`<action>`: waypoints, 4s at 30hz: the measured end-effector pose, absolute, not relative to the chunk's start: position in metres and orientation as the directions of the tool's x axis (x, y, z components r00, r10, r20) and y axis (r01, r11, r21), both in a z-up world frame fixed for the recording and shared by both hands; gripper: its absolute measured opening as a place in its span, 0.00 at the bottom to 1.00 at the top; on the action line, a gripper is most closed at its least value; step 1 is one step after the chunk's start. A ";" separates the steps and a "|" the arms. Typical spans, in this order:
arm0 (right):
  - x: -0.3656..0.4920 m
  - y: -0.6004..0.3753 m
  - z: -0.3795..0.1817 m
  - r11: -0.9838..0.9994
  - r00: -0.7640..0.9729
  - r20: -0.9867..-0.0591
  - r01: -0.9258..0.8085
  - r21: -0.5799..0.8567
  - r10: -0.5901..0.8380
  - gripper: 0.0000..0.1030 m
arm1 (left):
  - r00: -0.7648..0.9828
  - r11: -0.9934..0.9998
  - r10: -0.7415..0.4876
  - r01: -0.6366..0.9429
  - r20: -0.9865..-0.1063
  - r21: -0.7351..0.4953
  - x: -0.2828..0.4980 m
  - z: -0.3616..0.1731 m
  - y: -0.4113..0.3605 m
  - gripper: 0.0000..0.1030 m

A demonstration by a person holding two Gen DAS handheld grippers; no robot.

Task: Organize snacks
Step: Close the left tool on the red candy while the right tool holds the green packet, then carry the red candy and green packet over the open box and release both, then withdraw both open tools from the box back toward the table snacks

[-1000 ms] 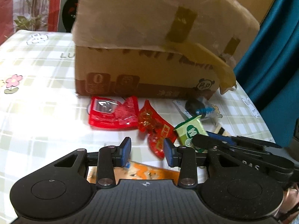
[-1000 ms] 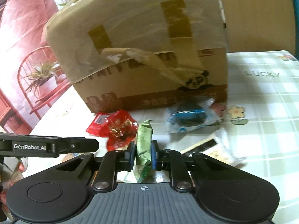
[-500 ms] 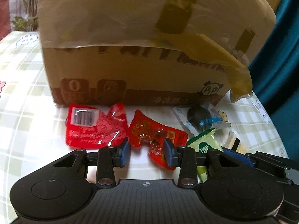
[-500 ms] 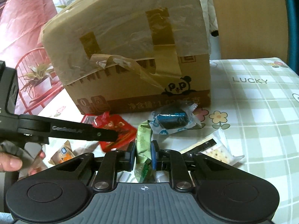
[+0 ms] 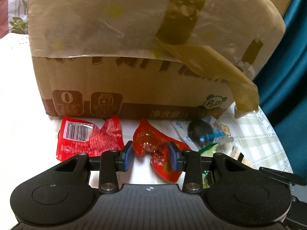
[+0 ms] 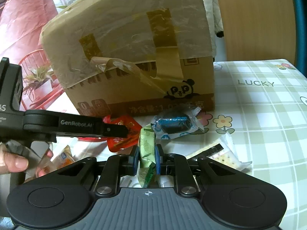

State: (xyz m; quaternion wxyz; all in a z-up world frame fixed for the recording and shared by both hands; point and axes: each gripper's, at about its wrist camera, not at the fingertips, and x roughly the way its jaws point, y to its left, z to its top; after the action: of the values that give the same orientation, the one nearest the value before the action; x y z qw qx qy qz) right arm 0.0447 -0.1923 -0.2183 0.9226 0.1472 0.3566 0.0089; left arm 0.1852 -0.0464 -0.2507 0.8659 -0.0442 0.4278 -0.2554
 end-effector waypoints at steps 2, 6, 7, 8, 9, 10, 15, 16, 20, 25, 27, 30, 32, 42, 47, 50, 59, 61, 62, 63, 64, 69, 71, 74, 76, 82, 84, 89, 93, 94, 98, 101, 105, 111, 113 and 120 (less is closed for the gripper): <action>0.044 -0.193 -0.218 0.956 0.745 -0.656 0.090 0.279 0.121 0.15 | 0.507 0.868 -0.473 0.408 -0.721 -0.283 0.187 -0.251 -0.048 0.39; 0.044 -0.193 -0.218 0.954 0.746 -0.655 0.094 0.283 0.121 0.15 | 0.534 0.872 -0.457 0.427 -0.711 -0.239 0.186 -0.254 -0.058 0.39; 0.043 -0.194 -0.218 0.954 0.747 -0.654 0.094 0.284 0.121 0.15 | 0.539 0.873 -0.452 0.430 -0.710 -0.229 0.185 -0.254 -0.061 0.40; 0.043 -0.193 -0.218 0.954 0.747 -0.653 0.095 0.285 0.121 0.15 | 0.544 0.875 -0.447 0.432 -0.710 -0.219 0.184 -0.255 -0.063 0.40; 0.043 -0.193 -0.218 0.954 0.748 -0.653 0.094 0.284 0.120 0.15 | 0.543 0.872 -0.447 0.441 -0.711 -0.212 0.182 -0.255 -0.065 0.40; 0.043 -0.193 -0.218 0.954 0.748 -0.653 0.096 0.283 0.119 0.15 | 0.538 0.868 -0.451 0.451 -0.712 -0.209 0.182 -0.254 -0.067 0.38; 0.042 -0.193 -0.219 0.952 0.748 -0.653 0.102 0.289 0.118 0.16 | 0.531 0.845 -0.463 0.506 -0.710 -0.172 0.169 -0.251 -0.066 0.17; 0.042 -0.193 -0.218 0.952 0.748 -0.654 0.103 0.288 0.117 0.16 | 0.538 0.842 -0.466 0.515 -0.702 -0.164 0.164 -0.250 -0.065 0.17; 0.042 -0.191 -0.218 0.952 0.748 -0.654 0.107 0.287 0.114 0.16 | 0.551 0.836 -0.469 0.529 -0.690 -0.146 0.157 -0.246 -0.061 0.17; 0.042 -0.190 -0.218 0.953 0.745 -0.657 0.106 0.283 0.113 0.15 | 0.573 0.844 -0.475 0.512 -0.668 -0.161 0.153 -0.240 -0.053 0.16; 0.042 -0.189 -0.217 0.954 0.745 -0.657 0.103 0.283 0.114 0.15 | 0.591 0.844 -0.480 0.512 -0.648 -0.158 0.148 -0.232 -0.048 0.16; 0.041 -0.188 -0.214 0.955 0.755 -0.646 0.093 0.282 0.117 0.14 | 0.623 0.850 -0.472 0.509 -0.624 -0.134 0.137 -0.221 -0.040 0.16; 0.041 -0.187 -0.211 0.954 0.761 -0.638 0.087 0.286 0.121 0.14 | 0.639 0.855 -0.467 0.503 -0.611 -0.128 0.130 -0.212 -0.031 0.16; 0.031 -0.178 -0.186 0.954 0.798 -0.590 0.066 0.293 0.126 0.14 | 0.716 0.891 -0.425 0.437 -0.554 -0.119 0.109 -0.177 0.008 0.16; 0.021 -0.174 -0.167 0.957 0.822 -0.557 0.059 0.285 0.116 0.14 | 0.747 0.896 -0.424 0.428 -0.513 -0.119 0.097 -0.158 0.021 0.16; 0.015 -0.172 -0.152 0.960 0.841 -0.530 0.052 0.276 0.107 0.14 | 0.765 0.897 -0.427 0.428 -0.482 -0.116 0.093 -0.146 0.024 0.16; 0.013 -0.170 -0.090 0.972 0.905 -0.416 0.008 0.233 0.092 0.14 | 0.830 0.896 -0.438 0.435 -0.345 -0.092 0.081 -0.093 0.026 0.16; 0.016 -0.173 -0.074 0.974 0.917 -0.387 -0.004 0.227 0.094 0.14 | 0.841 0.896 -0.439 0.436 -0.316 -0.085 0.083 -0.080 0.024 0.16; 0.018 -0.175 -0.065 0.975 0.923 -0.372 -0.010 0.224 0.095 0.14 | 0.846 0.896 -0.440 0.437 -0.301 -0.082 0.085 -0.074 0.023 0.16; 0.021 -0.176 -0.058 0.976 0.928 -0.360 -0.015 0.216 0.094 0.14 | 0.851 0.896 -0.440 0.437 -0.287 -0.077 0.088 -0.068 0.022 0.16; 0.026 -0.178 -0.050 0.978 0.934 -0.346 -0.019 0.207 0.092 0.14 | 0.856 0.896 -0.441 0.438 -0.272 -0.072 0.091 -0.061 0.020 0.16; 0.053 -0.191 -0.019 0.982 0.952 -0.296 -0.026 0.188 0.082 0.14 | 0.853 0.883 -0.467 0.464 -0.233 -0.073 0.112 -0.035 0.008 0.17; 0.070 -0.198 -0.009 0.983 0.956 -0.281 -0.026 0.182 0.078 0.14 | 0.849 0.877 -0.477 0.475 -0.225 -0.069 0.123 -0.028 0.001 0.17; 0.098 -0.206 -0.001 0.984 0.959 -0.274 -0.022 0.174 0.070 0.14 | 0.852 0.876 -0.479 0.479 -0.211 -0.055 0.141 -0.022 -0.006 0.17; 0.116 -0.208 0.001 0.987 0.960 -0.273 -0.019 0.160 0.063 0.14 | 0.846 0.872 -0.487 0.486 -0.217 -0.063 0.155 -0.021 -0.008 0.17; 0.161 -0.209 -0.010 0.991 0.953 -0.296 -0.027 0.130 0.065 0.14 | 0.848 0.882 -0.468 0.468 -0.249 -0.064 0.192 -0.029 -0.014 0.17; 0.171 -0.209 -0.016 0.992 0.950 -0.307 -0.024 0.125 0.061 0.14 | 0.848 0.887 -0.457 0.458 -0.269 -0.063 0.205 -0.034 -0.016 0.17; 0.188 -0.212 -0.036 0.989 0.939 -0.340 -0.008 0.146 0.058 0.14 | 0.845 0.896 -0.431 0.442 -0.316 -0.041 0.225 -0.047 -0.020 0.17; 0.193 -0.215 -0.050 0.986 0.927 -0.373 0.013 0.164 0.050 0.15 | 0.836 0.898 -0.423 0.438 -0.348 -0.040 0.230 -0.058 -0.019 0.17; 0.194 -0.216 -0.052 0.986 0.924 -0.380 0.019 0.167 0.047 0.15 | 0.837 0.900 -0.418 0.434 -0.354 -0.037 0.230 -0.060 -0.018 0.17; 0.191 -0.218 -0.057 0.982 0.922 -0.387 0.040 0.185 0.035 0.28 | 0.822 0.897 -0.422 0.439 -0.382 -0.046 0.232 -0.063 -0.015 0.40; 0.182 -0.217 -0.055 0.983 0.923 -0.385 0.047 0.179 0.026 0.34 | 0.828 0.900 -0.418 0.432 -0.375 -0.049 0.226 -0.061 -0.010 0.66; 0.168 -0.219 -0.051 0.982 0.924 -0.383 0.056 0.182 0.018 0.52 | 0.826 0.903 -0.411 0.427 -0.386 -0.048 0.218 -0.057 -0.006 0.72; 0.140 -0.218 -0.045 0.981 0.922 -0.386 0.073 0.179 0.002 0.78 | 0.851 0.922 -0.372 0.386 -0.371 -0.039 0.198 -0.051 0.009 0.86; 0.128 -0.218 -0.044 0.979 0.925 -0.381 0.083 0.184 -0.007 0.87 | 0.856 0.926 -0.362 0.376 -0.370 -0.035 0.189 -0.049 0.014 0.88; 0.092 -0.213 -0.046 0.978 0.922 -0.385 0.116 0.171 -0.042 0.99 | 0.863 0.930 -0.357 0.362 -0.356 -0.054 0.163 -0.050 0.027 1.00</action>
State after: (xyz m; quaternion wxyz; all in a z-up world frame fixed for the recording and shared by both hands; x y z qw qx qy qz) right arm 0.0918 -0.2129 -0.0456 0.9756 0.0956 0.1933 -0.0403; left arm 0.1627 0.0268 -0.0502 0.9652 0.0073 0.1832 -0.1863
